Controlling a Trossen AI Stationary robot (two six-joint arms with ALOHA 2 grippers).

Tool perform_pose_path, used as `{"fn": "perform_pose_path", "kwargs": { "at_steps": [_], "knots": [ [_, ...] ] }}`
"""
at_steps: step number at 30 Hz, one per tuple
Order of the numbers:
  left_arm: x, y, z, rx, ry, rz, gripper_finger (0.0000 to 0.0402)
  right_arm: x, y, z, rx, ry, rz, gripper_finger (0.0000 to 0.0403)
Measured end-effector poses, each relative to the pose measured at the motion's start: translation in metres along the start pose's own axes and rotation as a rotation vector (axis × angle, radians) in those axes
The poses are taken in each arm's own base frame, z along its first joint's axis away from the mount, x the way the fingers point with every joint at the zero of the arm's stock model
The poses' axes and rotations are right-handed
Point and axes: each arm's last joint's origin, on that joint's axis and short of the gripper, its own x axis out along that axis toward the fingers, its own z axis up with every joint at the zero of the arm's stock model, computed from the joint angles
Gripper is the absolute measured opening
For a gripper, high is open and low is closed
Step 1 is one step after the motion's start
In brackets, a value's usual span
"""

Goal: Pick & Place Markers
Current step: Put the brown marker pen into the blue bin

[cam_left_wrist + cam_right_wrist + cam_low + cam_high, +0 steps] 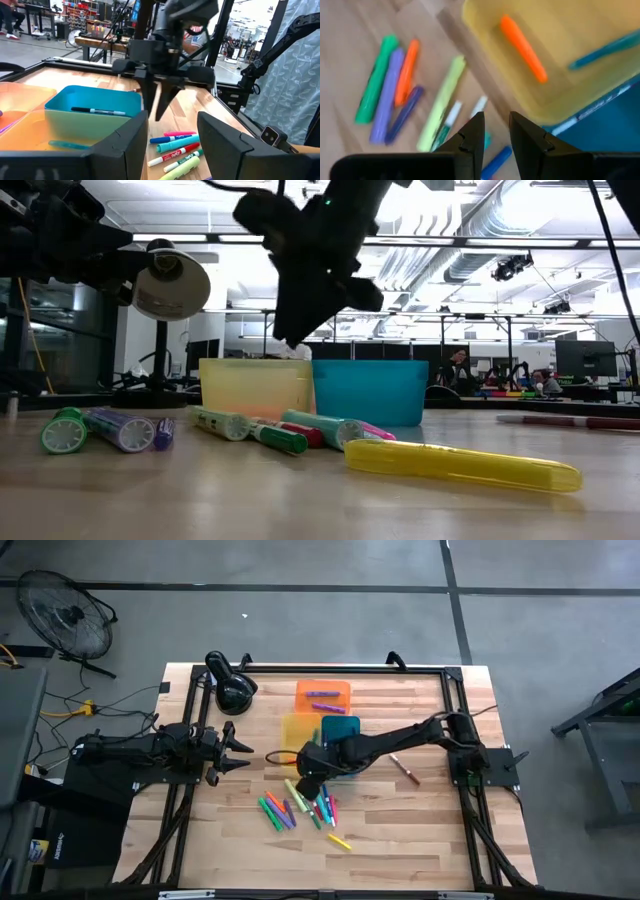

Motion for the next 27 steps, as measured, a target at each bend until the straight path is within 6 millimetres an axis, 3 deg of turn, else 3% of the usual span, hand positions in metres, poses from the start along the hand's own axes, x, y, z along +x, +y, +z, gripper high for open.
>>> {"fn": "perform_pose_path", "kwargs": {
  "at_steps": [10, 15, 23, 27],
  "knots": [
    [0.0, 0.0, 0.0, 0.0, 0.0, 0.0, 0.017, -0.016, 0.021, -0.048, -0.044, 0.153, -0.114, 0.0079],
    [0.0, 0.0, 0.0, 0.0, 0.0, 0.0, 0.017, -0.027, 0.013, -0.076, -0.015, 0.308, -0.314, 0.0079],
    [0.0, 0.0, 0.0, 0.0, 0.0, 0.0, 0.017, -0.058, 0.01, -0.081, 0.015, 0.258, -0.399, 0.0079],
    [0.0, 0.0, 0.0, 0.0, 0.0, 0.0, 0.017, -0.066, -0.005, -0.09, 0.035, 0.254, -0.412, 0.0079]
  ]
}}
